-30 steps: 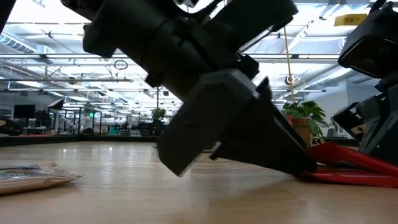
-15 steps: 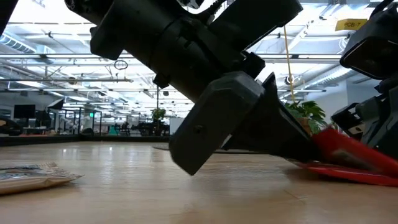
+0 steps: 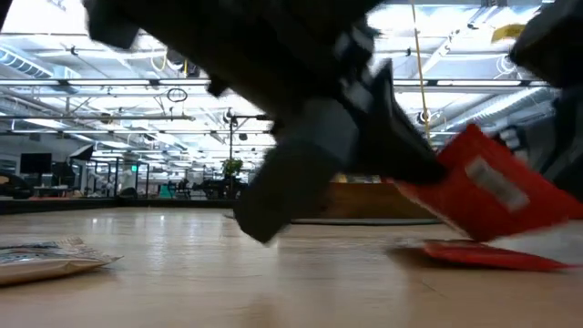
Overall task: Pick & Place Tea
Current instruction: Put the right red tea packet into the right section of the wooden organizer
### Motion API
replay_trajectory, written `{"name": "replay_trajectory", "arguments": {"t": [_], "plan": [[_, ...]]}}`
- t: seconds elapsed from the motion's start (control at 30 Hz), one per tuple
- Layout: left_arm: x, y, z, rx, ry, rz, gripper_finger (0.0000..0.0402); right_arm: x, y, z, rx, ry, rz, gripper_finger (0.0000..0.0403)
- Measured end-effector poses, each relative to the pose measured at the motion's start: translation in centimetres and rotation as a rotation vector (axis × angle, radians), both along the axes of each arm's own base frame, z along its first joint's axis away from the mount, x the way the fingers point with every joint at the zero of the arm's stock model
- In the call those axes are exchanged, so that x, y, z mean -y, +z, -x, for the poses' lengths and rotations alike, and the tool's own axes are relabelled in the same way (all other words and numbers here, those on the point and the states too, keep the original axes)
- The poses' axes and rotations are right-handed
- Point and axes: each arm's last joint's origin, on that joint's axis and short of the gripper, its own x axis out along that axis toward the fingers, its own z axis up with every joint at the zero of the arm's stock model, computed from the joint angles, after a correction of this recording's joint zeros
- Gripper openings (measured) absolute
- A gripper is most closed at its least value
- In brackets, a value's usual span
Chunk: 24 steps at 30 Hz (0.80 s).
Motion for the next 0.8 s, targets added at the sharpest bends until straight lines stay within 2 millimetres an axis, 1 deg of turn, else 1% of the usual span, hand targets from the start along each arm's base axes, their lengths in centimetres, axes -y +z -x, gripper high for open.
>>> {"name": "replay_trajectory", "arguments": {"t": [0.17,0.3,0.37,0.5,0.63,0.73,0.8], "plan": [[2.2,2.1,2.1,0.009,0.008,-0.212,0.0006,0.0,2.5,0.1,0.11,-0.011,0.025,0.0],[3.6,4.5,4.0,0.033,0.043,-0.344,0.0003,0.2,4.6,0.3,0.218,-0.088,0.071,0.0],[4.3,5.3,4.7,0.044,0.043,-0.396,0.0005,0.2,5.4,0.4,0.256,-0.102,0.072,0.0],[5.8,6.2,6.2,0.052,0.039,-0.585,0.0003,0.0,6.8,0.1,0.332,-0.068,-0.024,0.0011],[6.9,6.3,7.4,0.023,0.033,-0.798,0.0004,0.5,7.8,-0.6,0.379,-0.045,-0.136,0.004],[7.3,6.4,7.8,0.017,0.034,-0.858,0.0003,1.1,7.8,-1.2,0.35,-0.05,-0.262,0.007],[7.6,6.5,8.0,0.019,0.031,-0.877,0.0005,1.7,7.6,-1.7,0.297,-0.062,-0.358,0.0092]]}}
